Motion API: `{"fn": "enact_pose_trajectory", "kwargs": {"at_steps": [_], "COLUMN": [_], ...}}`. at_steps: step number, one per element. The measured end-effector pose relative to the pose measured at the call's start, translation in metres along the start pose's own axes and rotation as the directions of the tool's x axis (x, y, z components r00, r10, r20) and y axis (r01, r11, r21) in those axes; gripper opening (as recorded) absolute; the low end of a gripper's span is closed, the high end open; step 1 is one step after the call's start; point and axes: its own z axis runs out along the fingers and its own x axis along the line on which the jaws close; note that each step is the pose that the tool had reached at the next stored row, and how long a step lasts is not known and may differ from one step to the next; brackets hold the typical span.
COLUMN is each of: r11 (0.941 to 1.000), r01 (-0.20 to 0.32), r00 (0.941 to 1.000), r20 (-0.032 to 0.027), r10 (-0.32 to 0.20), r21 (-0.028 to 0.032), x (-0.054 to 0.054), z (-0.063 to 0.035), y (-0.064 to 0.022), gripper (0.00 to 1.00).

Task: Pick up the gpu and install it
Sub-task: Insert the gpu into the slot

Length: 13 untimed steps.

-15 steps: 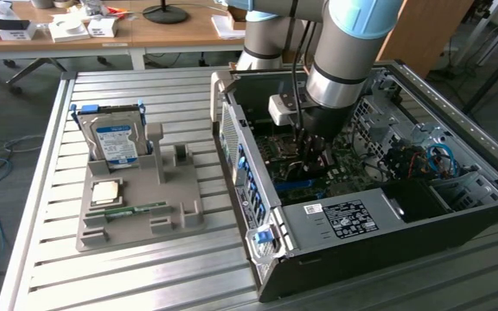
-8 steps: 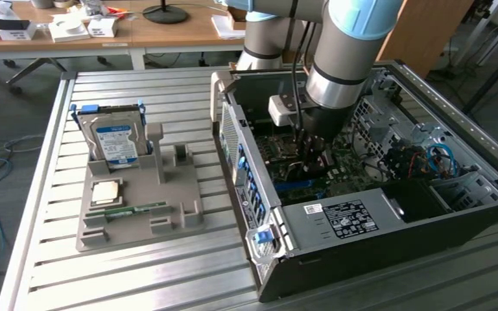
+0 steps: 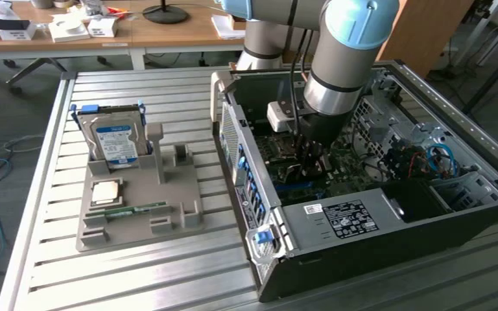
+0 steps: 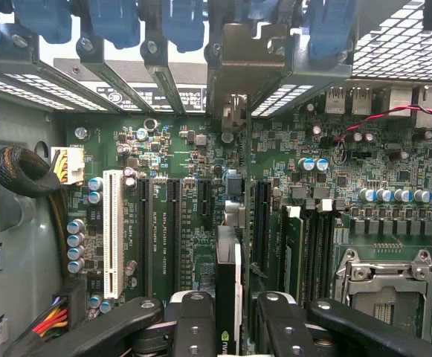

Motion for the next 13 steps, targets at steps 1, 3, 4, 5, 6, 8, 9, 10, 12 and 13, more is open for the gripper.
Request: {"fn": "enact_pose_trajectory", "kwargs": {"at_steps": [1,3,4,5,6,8,9,10,12,13], "r11": [1.0,1.0,1.0,1.0,1.0,1.0,1.0,1.0,1.0,1.0], "r01": [0.0,0.0,0.0,0.0,0.0,0.0,0.0,0.0,0.0,0.0], "r00": [1.0,1.0,1.0,1.0,1.0,1.0,1.0,1.0,1.0,1.0], "r20": [0.0,0.0,0.0,0.0,0.0,0.0,0.0,0.0,0.0,0.0001], "r10": [0.0,0.0,0.0,0.0,0.0,0.0,0.0,0.0,0.0,0.0], "r21": [0.0,0.0,0.0,-0.0001,0.0,0.0,0.0,0.0,0.0,0.0], "x": [0.0,0.0,0.0,0.0,0.0,0.0,0.0,0.0,0.0,0.0], "z": [0.0,0.0,0.0,0.0,0.0,0.0,0.0,0.0,0.0,-0.0002], "y": [0.0,0.0,0.0,0.0,0.0,0.0,0.0,0.0,0.0,0.0], "gripper": [0.27,0.27,0.27,0.27,0.27,0.27,0.27,0.27,0.27,0.27]}}
